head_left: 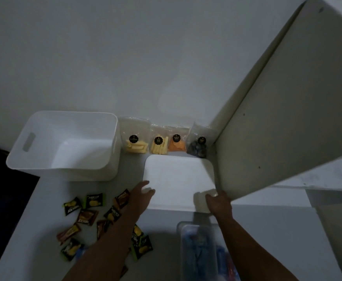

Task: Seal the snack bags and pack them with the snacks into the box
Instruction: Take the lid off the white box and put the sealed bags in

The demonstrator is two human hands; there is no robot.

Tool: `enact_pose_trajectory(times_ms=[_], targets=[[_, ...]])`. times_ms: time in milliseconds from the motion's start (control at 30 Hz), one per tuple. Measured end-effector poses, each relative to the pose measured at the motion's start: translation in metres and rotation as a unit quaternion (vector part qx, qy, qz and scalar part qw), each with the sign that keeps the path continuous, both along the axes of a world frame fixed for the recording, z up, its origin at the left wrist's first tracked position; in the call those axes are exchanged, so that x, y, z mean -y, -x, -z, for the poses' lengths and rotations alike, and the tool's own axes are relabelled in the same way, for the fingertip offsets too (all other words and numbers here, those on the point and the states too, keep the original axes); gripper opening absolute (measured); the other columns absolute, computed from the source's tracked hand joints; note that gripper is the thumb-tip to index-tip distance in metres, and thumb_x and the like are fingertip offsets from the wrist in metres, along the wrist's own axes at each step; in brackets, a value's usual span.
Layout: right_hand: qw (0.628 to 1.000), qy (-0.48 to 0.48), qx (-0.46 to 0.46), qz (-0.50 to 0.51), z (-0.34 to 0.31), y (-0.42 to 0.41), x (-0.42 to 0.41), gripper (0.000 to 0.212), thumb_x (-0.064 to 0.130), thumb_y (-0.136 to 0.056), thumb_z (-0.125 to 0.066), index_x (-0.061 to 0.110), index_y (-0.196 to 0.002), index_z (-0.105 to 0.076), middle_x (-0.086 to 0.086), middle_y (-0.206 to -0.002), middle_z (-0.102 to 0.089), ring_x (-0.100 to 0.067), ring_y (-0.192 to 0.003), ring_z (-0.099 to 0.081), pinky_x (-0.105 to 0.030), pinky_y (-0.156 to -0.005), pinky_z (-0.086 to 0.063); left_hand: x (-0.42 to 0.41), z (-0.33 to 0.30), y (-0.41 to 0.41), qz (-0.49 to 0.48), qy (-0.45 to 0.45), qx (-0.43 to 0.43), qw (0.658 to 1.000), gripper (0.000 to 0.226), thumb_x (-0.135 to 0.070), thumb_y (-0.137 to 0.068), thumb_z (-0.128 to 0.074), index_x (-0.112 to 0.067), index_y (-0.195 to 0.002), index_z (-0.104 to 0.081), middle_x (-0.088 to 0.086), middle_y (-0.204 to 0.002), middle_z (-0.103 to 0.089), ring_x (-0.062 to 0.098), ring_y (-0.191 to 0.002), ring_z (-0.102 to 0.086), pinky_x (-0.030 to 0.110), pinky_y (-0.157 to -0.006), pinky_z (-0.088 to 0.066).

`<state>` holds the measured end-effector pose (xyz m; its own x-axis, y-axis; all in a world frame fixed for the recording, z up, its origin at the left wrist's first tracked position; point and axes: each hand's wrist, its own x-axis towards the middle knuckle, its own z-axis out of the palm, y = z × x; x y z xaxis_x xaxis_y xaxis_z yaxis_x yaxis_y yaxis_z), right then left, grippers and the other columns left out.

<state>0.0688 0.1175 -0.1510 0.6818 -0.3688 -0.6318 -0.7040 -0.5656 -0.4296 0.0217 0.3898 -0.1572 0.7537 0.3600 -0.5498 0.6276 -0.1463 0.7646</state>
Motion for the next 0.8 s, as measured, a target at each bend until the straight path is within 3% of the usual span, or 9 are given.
enact_pose_trajectory(times_ms=[67, 167, 233, 333, 467, 567, 700, 800], targets=[[0.996, 0.044, 0.069, -0.03, -0.015, 0.003, -0.022, 0.054, 0.037, -0.09, -0.067, 0.012, -0.137, -0.054, -0.018, -0.134, -0.058, -0.039, -0.122, -0.059, -0.045, -0.098, -0.051, 0.0, 0.002, -0.004, 0.012, -0.049, 0.007, 0.999, 0.042, -0.019, -0.091, -0.069, -0.017, -0.133, -0.06, 0.013, -0.138, -0.058, 0.032, -0.118, -0.06, 0.042, -0.099, -0.052], [0.987, -0.011, 0.141, -0.078, -0.025, -0.005, -0.056, 0.041, 0.03, -0.092, -0.067, 0.016, -0.13, -0.061, -0.013, -0.127, -0.067, -0.031, -0.114, -0.066, -0.034, -0.092, -0.052, -0.008, -0.008, -0.021, -0.001, -0.096, 0.027, 0.995, 0.052, -0.016, -0.092, -0.064, -0.013, -0.143, -0.052, 0.012, -0.148, -0.049, 0.032, -0.131, -0.051, 0.038, -0.105, -0.044], [0.982, -0.041, 0.149, -0.107, -0.028, -0.017, -0.079, 0.039, 0.029, -0.095, -0.066, 0.014, -0.13, -0.061, -0.011, -0.128, -0.067, -0.029, -0.115, -0.065, -0.031, -0.092, -0.048, -0.019, -0.013, -0.036, -0.004, -0.13, 0.034, 0.991, 0.061, -0.017, -0.092, -0.063, -0.012, -0.15, -0.044, 0.013, -0.155, -0.043, 0.032, -0.142, -0.04, 0.045, -0.117, -0.035], [0.976, -0.069, 0.15, -0.143, -0.035, -0.042, -0.111, 0.046, 0.031, -0.096, -0.066, 0.012, -0.137, -0.058, -0.01, -0.134, -0.066, -0.028, -0.121, -0.063, -0.032, -0.098, -0.047, -0.037, -0.014, -0.064, -0.016, -0.129, 0.026, 0.991, 0.073, -0.022, -0.094, -0.064, -0.011, -0.157, -0.029, 0.014, -0.163, -0.03, 0.033, -0.15, -0.029, 0.048, -0.122, -0.027], [0.974, -0.09, 0.131, -0.162, -0.036, -0.081, -0.148, 0.056, 0.033, -0.095, -0.068, 0.011, -0.144, -0.054, -0.011, -0.14, -0.064, -0.029, -0.126, -0.061, -0.034, -0.104, -0.046, -0.053, -0.006, -0.105, -0.032, -0.093, 0.014, 0.995, 0.086, -0.027, -0.092, -0.068, -0.013, -0.16, -0.016, 0.019, -0.16, -0.03, 0.039, -0.143, -0.038, 0.043, -0.113, -0.038], [0.977, -0.102, 0.124, -0.138, -0.028, -0.106, -0.172, 0.057, 0.036, -0.093, -0.071, 0.01, -0.142, -0.057, -0.011, -0.138, -0.065, -0.029, -0.125, -0.063, -0.03, -0.098, -0.045, -0.057, -0.001, -0.13, -0.056, -0.083, -0.012, 0.995, 0.099, -0.028, -0.093, -0.069, -0.014, -0.161, 0.001, 0.021, -0.167, -0.01, 0.041, -0.147, -0.031, 0.049, -0.118, -0.033], [0.984, -0.106, 0.114, -0.083, -0.007, -0.134, -0.198, 0.06, 0.051, -0.083, -0.077, 0.016, -0.129, -0.061, -0.006, -0.123, -0.071, -0.028, -0.115, -0.066, -0.032, -0.088, -0.048, -0.067, 0.018, -0.161, -0.082, -0.093, -0.006, 0.992, 0.11, -0.03, -0.088, -0.074, -0.006, -0.159, 0.006, 0.025, -0.166, -0.005, 0.041, -0.154, -0.012, 0.053, -0.122, -0.023], [0.987, -0.09, 0.125, -0.046, 0.011, -0.154, -0.216, 0.086, 0.078, -0.063, -0.07, 0.025, -0.129, -0.056, -0.002, -0.121, -0.069, -0.029, -0.114, -0.065, -0.045, -0.094, -0.054, -0.071, 0.02, -0.18, -0.128, -0.105, 0.022, 0.986, 0.106, -0.025, -0.087, -0.074, -0.006, -0.16, 0.0, 0.022, -0.166, -0.017, 0.037, -0.154, -0.016, 0.048, -0.123, -0.022]])
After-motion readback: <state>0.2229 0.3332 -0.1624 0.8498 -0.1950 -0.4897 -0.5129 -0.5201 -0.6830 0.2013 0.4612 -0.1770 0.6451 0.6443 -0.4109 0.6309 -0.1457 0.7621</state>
